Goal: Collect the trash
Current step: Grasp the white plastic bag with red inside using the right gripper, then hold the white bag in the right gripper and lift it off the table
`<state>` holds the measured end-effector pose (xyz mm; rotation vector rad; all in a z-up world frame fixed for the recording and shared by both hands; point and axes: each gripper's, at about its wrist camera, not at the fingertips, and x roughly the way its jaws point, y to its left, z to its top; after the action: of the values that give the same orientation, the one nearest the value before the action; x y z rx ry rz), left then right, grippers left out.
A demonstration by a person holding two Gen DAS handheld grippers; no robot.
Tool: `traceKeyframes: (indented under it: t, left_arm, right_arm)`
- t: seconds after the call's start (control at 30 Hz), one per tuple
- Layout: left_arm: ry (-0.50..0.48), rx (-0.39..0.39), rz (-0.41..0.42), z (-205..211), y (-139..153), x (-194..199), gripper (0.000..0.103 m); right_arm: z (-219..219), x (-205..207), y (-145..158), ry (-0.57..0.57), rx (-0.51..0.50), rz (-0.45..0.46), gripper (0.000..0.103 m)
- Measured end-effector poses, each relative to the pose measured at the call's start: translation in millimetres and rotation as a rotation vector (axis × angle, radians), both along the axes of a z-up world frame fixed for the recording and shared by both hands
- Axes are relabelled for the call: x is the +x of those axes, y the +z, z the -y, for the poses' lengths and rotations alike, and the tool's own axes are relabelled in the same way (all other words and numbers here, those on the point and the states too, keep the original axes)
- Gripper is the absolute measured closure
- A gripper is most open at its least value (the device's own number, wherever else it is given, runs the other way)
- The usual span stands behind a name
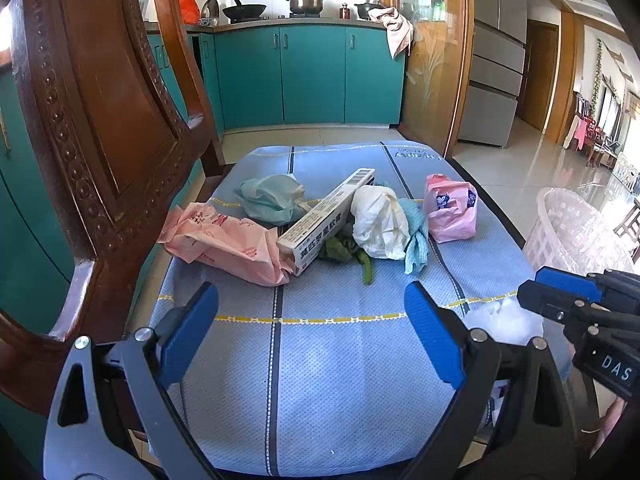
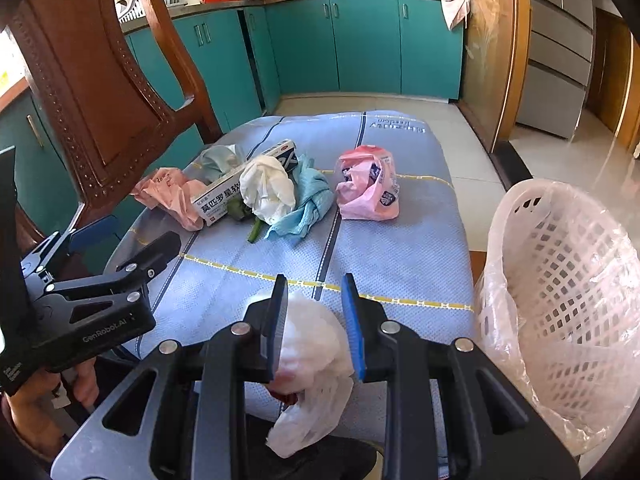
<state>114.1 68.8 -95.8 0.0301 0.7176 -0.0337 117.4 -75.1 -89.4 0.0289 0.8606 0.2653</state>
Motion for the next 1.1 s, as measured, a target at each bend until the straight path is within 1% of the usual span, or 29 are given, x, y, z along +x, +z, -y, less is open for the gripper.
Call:
traceKeyframes:
  t: [0.1,0.2,0.37,0.47,0.53,0.67,0.83,0.9,0.97,1.0,1.03,1.07,1.1]
  left_arm:
    - [-0.001,-0.007,-0.008,-1,-1,1,0.009]
    - [-0.001,-0.011,-0.012,-2,-2,1,0.009]
    - [0.0,-0.007,-0.013,-1,-2,1,0.009]
    - [0.001,-0.001,-0.012,0,-2,0,0.009]
    - [0.001,-0.003,-0.011,0,-2,0,0.009]
    - [-0.001,-0.012,-0.014,0,-3,0,0.009]
    - [-0.015,-0.039,-0.02,0,-3,1,0.009]
    - [-0.008,-0.037,-0.022,0,-3,1,0.009]
    - [0.003,-0.039,-0.028,-2,-4,2,0.009]
    - [0.007,-0.042,-0.031,-3,-4,2,0.009]
    - [0.011,-0.047,-0.034,-4,-4,3,0.009]
    - [0.017,-0.053,-0.039,-6,-4,4,0.009]
    - [0.021,-0.059,-0.044,-7,-5,4,0.009]
  right_arm:
    - [1,0,1,-0.004,0.011,0.001,0.068]
    - [6,-2,3,-0.013,0.026,0.007,0.065]
    - [12,-3,5,-0.032,0.017,0.018,0.064]
    - [16,-2,4,-0.042,0.045,0.006,0.064]
    - [18,-5,9,-0.041,0.054,0.018,0.064]
    - [20,-9,16,-0.056,0.006,0.051,0.064]
    - [30,-4,8,-0.078,0.0,0.021,0.064]
    - [26,-3,2,-0.059,-0.017,-0.001,0.064]
    - [20,-7,-2,-0.021,-0.042,-0.005,0.064]
    - [18,-10,-3,-0.003,-0.04,-0.006,0.062]
    - [17,-12,-3,0.017,-0.03,-0.008,0.053]
    - [16,-15,-5,0.04,-0.009,-0.01,0.046]
    - [14,-17,-6,0.049,0.001,-0.011,0.033]
